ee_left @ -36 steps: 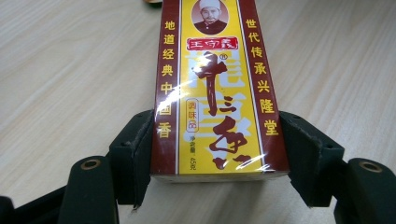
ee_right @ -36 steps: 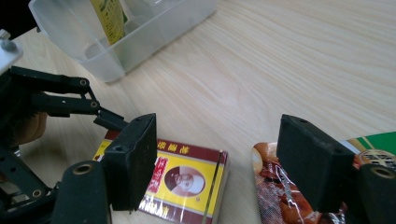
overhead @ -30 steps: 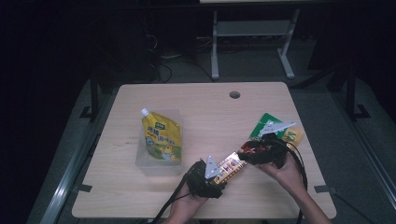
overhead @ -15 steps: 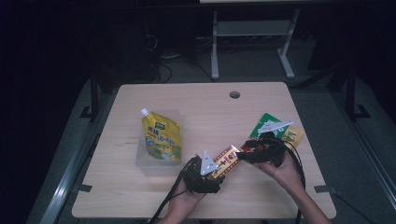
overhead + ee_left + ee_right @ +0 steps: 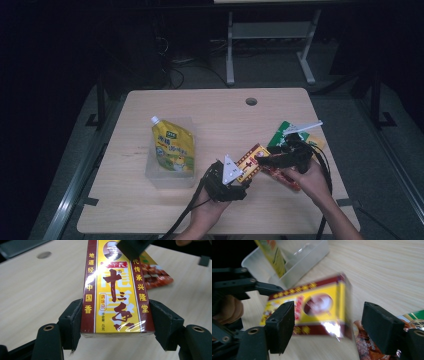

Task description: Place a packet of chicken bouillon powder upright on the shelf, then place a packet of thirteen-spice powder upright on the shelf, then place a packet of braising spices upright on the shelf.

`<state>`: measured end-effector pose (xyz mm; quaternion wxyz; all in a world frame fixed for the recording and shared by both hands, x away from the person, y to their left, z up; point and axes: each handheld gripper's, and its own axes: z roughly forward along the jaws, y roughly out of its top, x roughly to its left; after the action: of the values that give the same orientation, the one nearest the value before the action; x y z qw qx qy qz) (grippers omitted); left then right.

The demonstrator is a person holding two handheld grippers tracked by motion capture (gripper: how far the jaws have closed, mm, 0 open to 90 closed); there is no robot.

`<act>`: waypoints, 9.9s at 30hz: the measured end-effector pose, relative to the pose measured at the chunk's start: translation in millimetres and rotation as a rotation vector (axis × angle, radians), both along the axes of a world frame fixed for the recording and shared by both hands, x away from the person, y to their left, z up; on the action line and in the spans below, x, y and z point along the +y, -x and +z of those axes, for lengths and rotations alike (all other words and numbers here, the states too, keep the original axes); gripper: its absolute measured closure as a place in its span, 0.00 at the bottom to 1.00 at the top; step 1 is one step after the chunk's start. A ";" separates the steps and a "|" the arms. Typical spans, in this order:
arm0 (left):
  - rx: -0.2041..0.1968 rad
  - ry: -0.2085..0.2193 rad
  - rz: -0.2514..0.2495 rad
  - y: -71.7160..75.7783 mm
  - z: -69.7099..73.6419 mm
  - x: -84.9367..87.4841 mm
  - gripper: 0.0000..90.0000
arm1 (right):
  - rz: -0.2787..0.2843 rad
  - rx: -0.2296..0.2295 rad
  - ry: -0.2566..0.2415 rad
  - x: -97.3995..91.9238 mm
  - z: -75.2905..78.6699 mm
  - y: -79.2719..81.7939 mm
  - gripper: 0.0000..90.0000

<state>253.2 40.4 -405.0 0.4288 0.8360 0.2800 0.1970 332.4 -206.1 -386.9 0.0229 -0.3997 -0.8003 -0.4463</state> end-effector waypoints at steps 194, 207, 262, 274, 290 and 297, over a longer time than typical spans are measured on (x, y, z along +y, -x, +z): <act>0.087 0.007 -0.334 40.6 -38.7 32.3 0.26 | 0.587 -0.306 0.100 244.1 17.5 -11.5 0.67; 0.091 0.012 -0.329 38.9 -38.7 33.0 0.25 | 0.575 -0.283 0.046 225.3 28.3 -8.8 0.55; 0.116 0.036 -0.278 10.1 -25.8 25.2 0.28 | 0.154 -0.199 0.103 -5.0 31.7 5.8 0.35; 0.121 0.027 -0.288 -0.9 -24.0 17.2 0.32 | 0.079 -0.160 0.109 -33.8 13.0 11.7 0.33; 0.133 0.010 -0.329 -27.0 -18.5 -18.0 0.41 | -0.089 -0.068 0.116 -78.0 -2.6 8.1 0.30; 0.131 -0.006 -0.347 -42.5 -18.4 -39.5 0.50 | -0.172 -0.038 0.133 -92.8 -11.2 3.6 0.30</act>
<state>295.7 1.0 -423.4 0.4348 0.8840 0.1585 0.0659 328.8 -298.8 -398.2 -0.0571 -0.4590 -0.7912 -0.4002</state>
